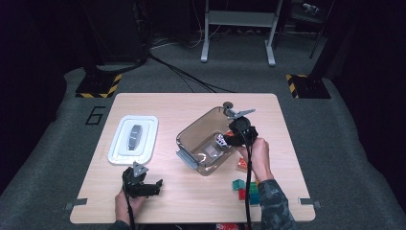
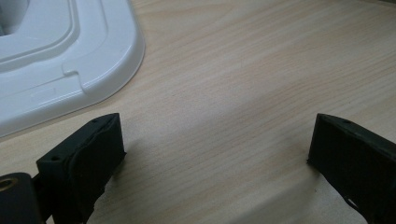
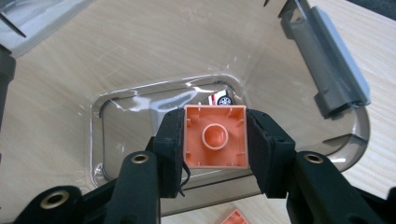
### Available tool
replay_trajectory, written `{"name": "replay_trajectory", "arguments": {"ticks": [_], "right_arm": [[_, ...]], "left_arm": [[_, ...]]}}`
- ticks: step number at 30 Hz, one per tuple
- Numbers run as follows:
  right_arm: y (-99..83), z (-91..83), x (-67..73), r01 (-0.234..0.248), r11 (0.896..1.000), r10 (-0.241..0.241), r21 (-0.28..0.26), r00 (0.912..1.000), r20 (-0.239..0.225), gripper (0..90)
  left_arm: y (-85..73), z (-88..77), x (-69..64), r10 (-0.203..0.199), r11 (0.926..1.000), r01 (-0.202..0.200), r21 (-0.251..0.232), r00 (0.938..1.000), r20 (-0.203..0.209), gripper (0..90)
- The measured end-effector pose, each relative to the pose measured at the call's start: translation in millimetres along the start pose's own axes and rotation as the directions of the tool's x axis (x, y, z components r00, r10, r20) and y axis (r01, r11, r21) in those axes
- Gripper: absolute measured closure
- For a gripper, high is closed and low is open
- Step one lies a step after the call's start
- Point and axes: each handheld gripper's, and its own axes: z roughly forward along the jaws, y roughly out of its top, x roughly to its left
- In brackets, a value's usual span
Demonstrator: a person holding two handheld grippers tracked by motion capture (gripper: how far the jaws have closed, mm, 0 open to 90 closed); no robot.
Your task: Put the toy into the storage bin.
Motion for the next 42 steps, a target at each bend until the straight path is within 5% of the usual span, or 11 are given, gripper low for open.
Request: {"name": "replay_trajectory", "arguments": {"ticks": [13,18,27,42], "right_arm": [[-4.4,-0.1,1.7,0.014,1.0,-0.014,0.009,0.9999,-0.01,57.5],[-5.6,-4.5,2.0,0.002,1.0,-0.002,-0.006,1.0,-0.01,39.8],[-13.3,-23.7,-3.3,-0.037,0.997,0.035,-0.066,0.9992,-0.017,22.0],[-48.8,-42.4,-18.9,-0.087,0.993,0.088,-0.084,0.996,0.014,11.8]], "left_arm": [[0.1,-0.1,0.0,0.001,1.0,-0.001,0.002,1.0,-0.001,3.3],[-0.1,0.0,0.1,0.001,1.0,-0.001,-0.001,1.0,0.0,3.3],[-0.1,0.0,0.0,0.001,1.0,-0.001,-0.001,1.0,0.0,3.4],[-0.1,0.1,0.0,0.001,1.0,-0.001,-0.002,1.0,0.0,3.3]]}}
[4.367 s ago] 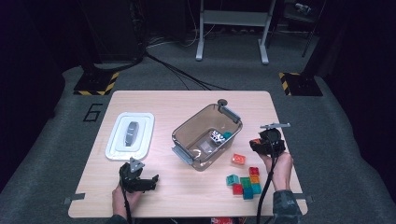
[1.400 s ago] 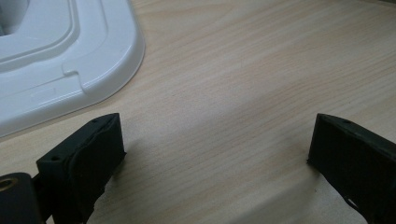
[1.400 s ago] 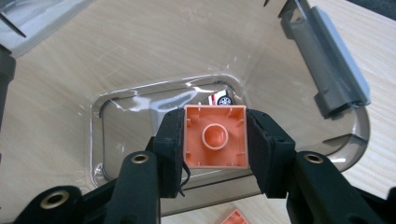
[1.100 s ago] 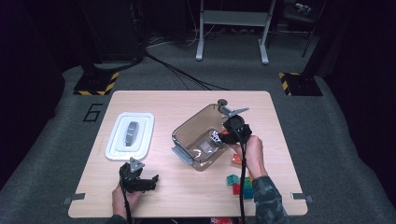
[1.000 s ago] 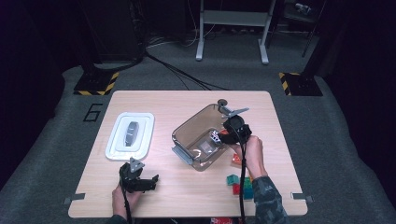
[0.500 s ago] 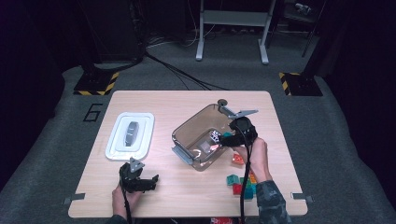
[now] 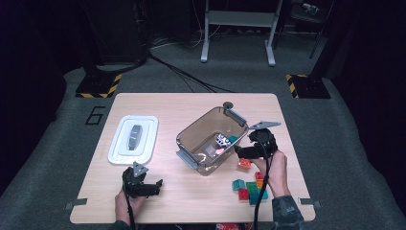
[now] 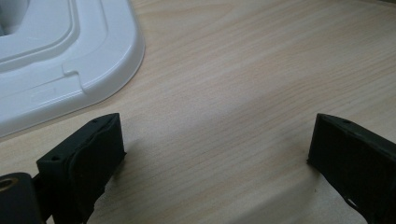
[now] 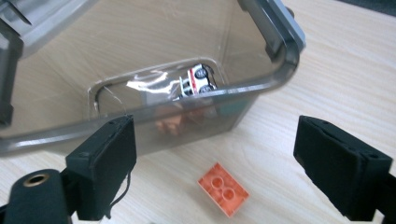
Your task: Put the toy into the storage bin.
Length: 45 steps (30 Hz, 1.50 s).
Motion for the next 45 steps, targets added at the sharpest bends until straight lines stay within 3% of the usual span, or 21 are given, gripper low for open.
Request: {"name": "replay_trajectory", "arguments": {"ticks": [10,18,19,21,24,25,26,29,30,42,45], "right_arm": [[-35.2,4.5,-18.2,-0.073,0.995,0.072,0.063,0.9973,0.016,3.7],[-70.2,16.0,-30.6,-0.169,0.975,0.16,0.142,0.9844,0.075,1.5],[-78.6,18.9,-33.4,-0.183,0.971,0.174,0.152,0.9824,0.068,7.6],[-82.5,20.4,-34.3,-0.191,0.969,0.183,0.154,0.9807,0.069,10.1],[-95.4,27.7,-36.3,-0.232,0.957,0.222,0.175,0.9723,0.074,19.7],[-98.1,29.9,-38.4,-0.22,0.961,0.211,0.168,0.975,0.069,22.9],[-99.7,31.3,-37.8,-0.239,0.955,0.229,0.175,0.9705,0.075,27.7],[-102.5,34.5,-39.3,-0.235,0.955,0.225,0.181,0.9715,0.074,32.7],[-103.9,35.8,-39.4,-0.237,0.954,0.227,0.181,0.9709,0.077,38.7],[-108.0,42.1,-36.3,-0.254,0.944,0.24,0.212,0.9667,0.089,56.1],[-108.6,44.0,-37.0,-0.242,0.946,0.229,0.213,0.9696,0.087,57.3]], "left_arm": [[0.0,0.0,-0.1,-0.001,1.0,0.001,0.0,1.0,0.0,3.4],[0.0,0.0,-0.2,-0.001,1.0,0.001,0.0,1.0,0.001,3.4],[0.0,0.0,-0.2,-0.001,1.0,0.001,0.0,1.0,0.001,3.4],[0.0,0.0,-0.2,-0.001,1.0,0.001,0.0,1.0,0.001,3.4],[0.0,0.0,-0.1,-0.001,1.0,0.001,0.0,1.0,0.001,3.4],[0.0,0.0,-0.1,-0.001,1.0,0.001,0.001,1.0,0.001,3.4],[0.1,0.0,0.0,0.0,1.0,0.0,0.001,1.0,0.001,3.4],[0.1,0.0,-0.1,-0.001,1.0,0.001,0.0,1.0,0.001,3.4],[0.0,0.0,0.0,0.0,1.0,0.0,0.001,1.0,0.0,3.4],[0.1,0.0,-0.1,0.0,1.0,0.0,0.001,1.0,0.0,3.4],[0.0,0.0,0.0,0.0,1.0,0.0,0.0,1.0,0.001,3.4]]}}
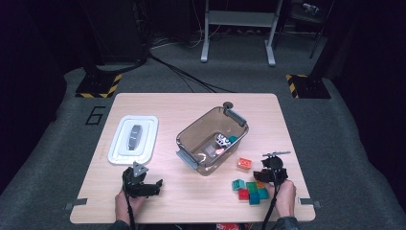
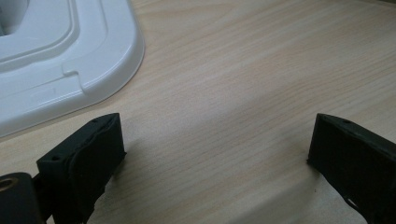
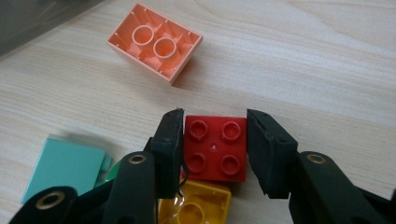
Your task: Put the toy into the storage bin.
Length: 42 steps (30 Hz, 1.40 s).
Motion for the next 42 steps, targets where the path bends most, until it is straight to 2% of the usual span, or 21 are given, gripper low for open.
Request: {"name": "replay_trajectory", "arguments": {"ticks": [2,5,15,21,24,25,32,33,42], "right_arm": [[0.5,1.2,-0.2,0.013,1.0,-0.013,-0.002,0.9999,0.006,57.4],[0.7,2.3,0.5,0.003,1.0,-0.003,0.005,0.9999,0.01,57.4],[2.3,0.8,-0.9,0.023,1.0,-0.022,-0.009,0.9995,0.024,58.9],[5.1,-5.0,-3.8,0.004,0.999,-0.004,-0.039,1.0,0.006,58.8],[6.6,-8.1,-2.2,-0.016,0.999,0.016,-0.033,0.9999,0.004,58.9],[7.7,-8.6,-3.4,0.001,0.999,-0.001,-0.047,1.0,0.006,58.9],[16.4,-17.0,-0.2,0.002,0.998,-0.002,-0.065,1.0,0.005,58.8],[17.6,-17.2,-1.3,0.022,0.997,-0.022,-0.074,0.9997,0.004,58.9],[26.5,-22.9,2.3,0.039,0.994,-0.039,-0.101,0.9992,-0.001,58.8]], "left_arm": [[0.0,0.0,0.0,0.0,1.0,0.0,0.0,1.0,0.0,3.4],[0.0,0.0,-0.1,-0.001,1.0,0.001,0.0,1.0,0.0,3.4],[0.0,0.0,-0.1,-0.001,1.0,0.001,0.0,1.0,0.0,3.4],[0.0,0.0,0.0,0.0,1.0,0.0,0.0,1.0,0.0,3.4],[0.0,0.0,0.0,0.0,1.0,0.0,0.0,1.0,0.0,3.4],[0.0,0.0,-0.1,0.0,1.0,0.0,0.0,1.0,0.0,3.4],[0.0,0.0,-0.1,-0.001,1.0,0.001,-0.001,1.0,0.0,3.4],[0.0,0.0,-0.1,-0.001,1.0,0.001,0.0,1.0,0.0,3.4],[0.0,0.0,0.0,0.001,1.0,-0.001,0.0,1.0,0.0,3.4]]}}
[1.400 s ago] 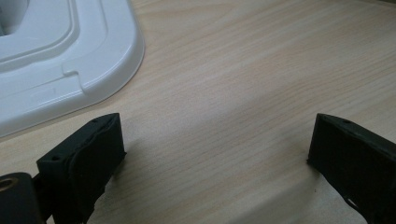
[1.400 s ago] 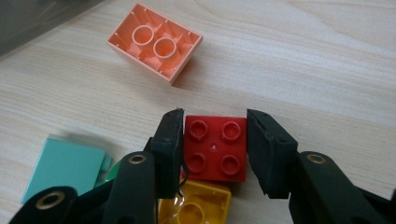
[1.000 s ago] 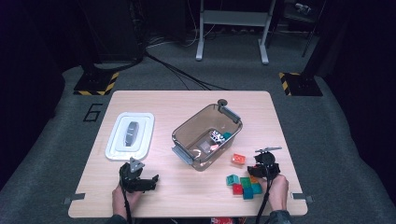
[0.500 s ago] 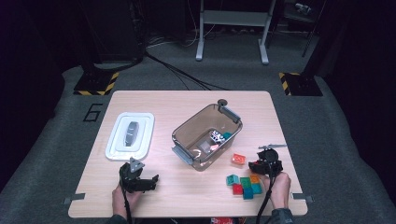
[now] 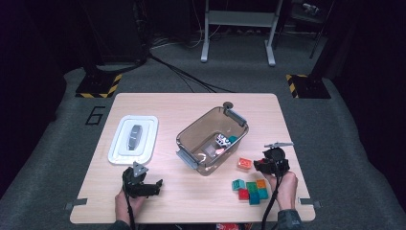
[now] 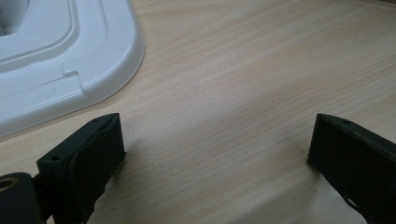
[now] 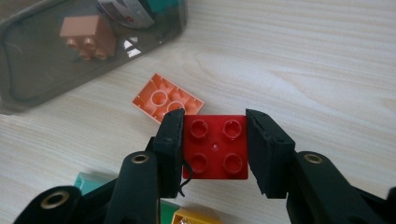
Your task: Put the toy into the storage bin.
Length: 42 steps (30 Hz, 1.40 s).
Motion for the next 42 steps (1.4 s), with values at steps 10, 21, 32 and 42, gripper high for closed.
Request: {"name": "replay_trajectory", "arguments": {"ticks": [10,21,32,42], "right_arm": [[9.5,-5.4,3.9,0.004,1.0,-0.005,-0.028,1.0,-0.006,58.9],[21.9,-15.6,5.6,0.018,0.998,-0.019,-0.058,0.9995,-0.026,58.9],[36.8,-24.1,11.2,0.034,0.996,-0.037,-0.085,0.9989,-0.03,58.9],[50.9,-32.3,17.0,0.055,0.992,-0.06,-0.114,0.9975,-0.038,58.9]], "left_arm": [[0.0,0.0,0.0,0.0,1.0,0.0,0.0,1.0,0.0,3.4],[0.0,0.0,-0.1,-0.002,1.0,0.002,0.0,1.0,0.0,3.4],[0.0,0.1,-0.1,-0.001,1.0,0.001,-0.001,1.0,0.0,3.4],[0.0,0.0,-0.1,-0.001,1.0,0.001,0.0,1.0,0.0,3.4]]}}
